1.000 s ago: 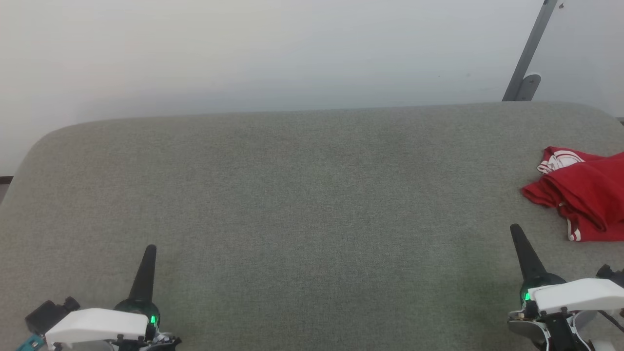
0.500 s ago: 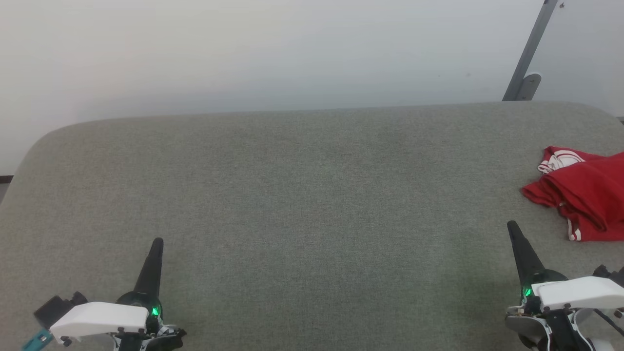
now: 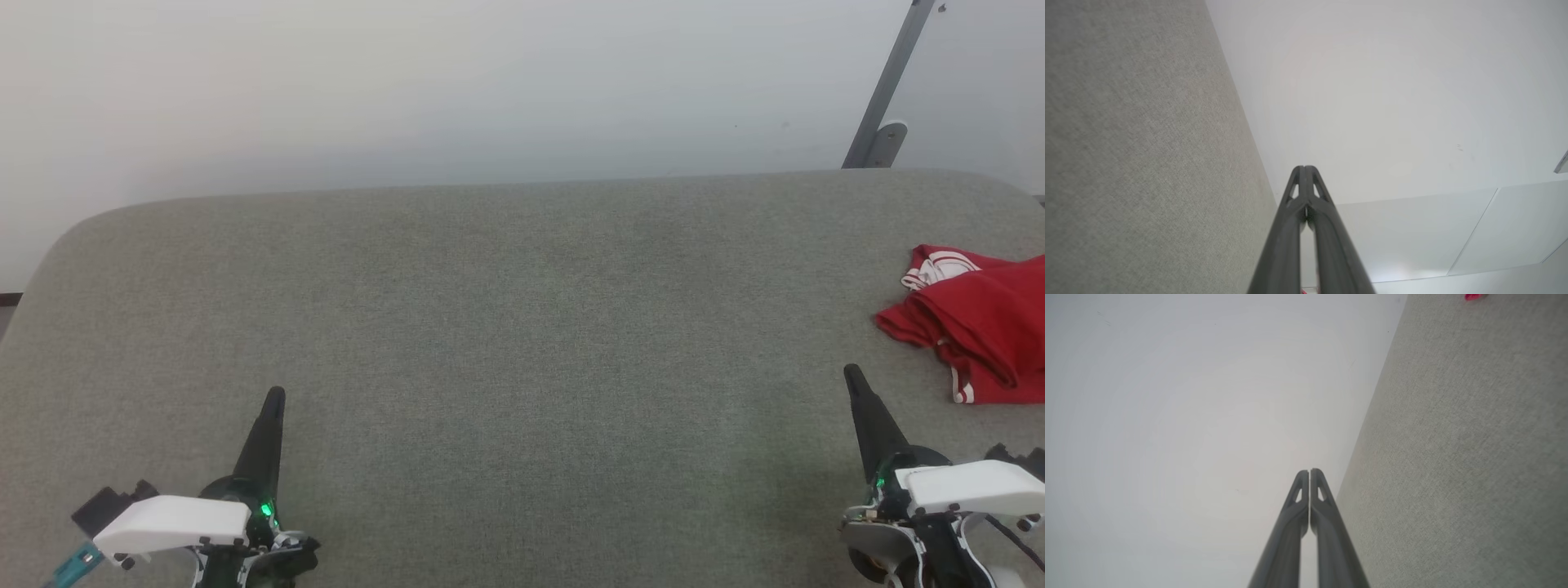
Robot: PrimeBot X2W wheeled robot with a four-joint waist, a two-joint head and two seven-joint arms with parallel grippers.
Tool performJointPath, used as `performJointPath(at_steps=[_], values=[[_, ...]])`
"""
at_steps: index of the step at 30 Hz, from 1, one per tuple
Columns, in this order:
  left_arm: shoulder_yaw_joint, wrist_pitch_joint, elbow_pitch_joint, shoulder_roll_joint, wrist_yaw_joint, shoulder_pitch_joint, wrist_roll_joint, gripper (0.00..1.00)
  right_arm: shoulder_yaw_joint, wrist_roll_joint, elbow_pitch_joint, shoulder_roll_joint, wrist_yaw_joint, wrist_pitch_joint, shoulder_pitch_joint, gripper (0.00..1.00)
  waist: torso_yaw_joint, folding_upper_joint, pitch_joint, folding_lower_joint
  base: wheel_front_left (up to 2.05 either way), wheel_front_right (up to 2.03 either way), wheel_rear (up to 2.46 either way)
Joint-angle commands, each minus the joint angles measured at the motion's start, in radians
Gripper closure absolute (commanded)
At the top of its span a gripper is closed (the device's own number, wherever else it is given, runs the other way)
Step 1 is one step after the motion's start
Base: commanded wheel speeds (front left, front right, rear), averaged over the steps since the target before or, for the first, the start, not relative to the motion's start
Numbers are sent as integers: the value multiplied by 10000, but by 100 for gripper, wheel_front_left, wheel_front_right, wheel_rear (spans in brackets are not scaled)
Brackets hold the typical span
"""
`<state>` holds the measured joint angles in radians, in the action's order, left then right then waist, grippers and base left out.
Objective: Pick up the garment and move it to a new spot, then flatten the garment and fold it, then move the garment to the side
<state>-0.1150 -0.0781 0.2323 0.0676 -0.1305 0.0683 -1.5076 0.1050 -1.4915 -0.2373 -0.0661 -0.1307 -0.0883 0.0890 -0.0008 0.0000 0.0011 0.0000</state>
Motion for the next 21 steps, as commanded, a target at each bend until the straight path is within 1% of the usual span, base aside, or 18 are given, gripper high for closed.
performJointPath(at_steps=[1,19,21], values=[[-4,-93,11,5,-3,262,-225,100,42,-198,-21,28,-1,-43,167,100,1,0,2,0,0,0,0],[3,-413,149,-207,-4,473,-1082,100,114,-1278,-94,197,0,-300,237,100,8,0,20,0,0,0,0],[3,-402,140,-198,-4,472,-1058,100,109,-1229,-92,188,0,-291,231,100,8,0,20,0,0,0,0]])
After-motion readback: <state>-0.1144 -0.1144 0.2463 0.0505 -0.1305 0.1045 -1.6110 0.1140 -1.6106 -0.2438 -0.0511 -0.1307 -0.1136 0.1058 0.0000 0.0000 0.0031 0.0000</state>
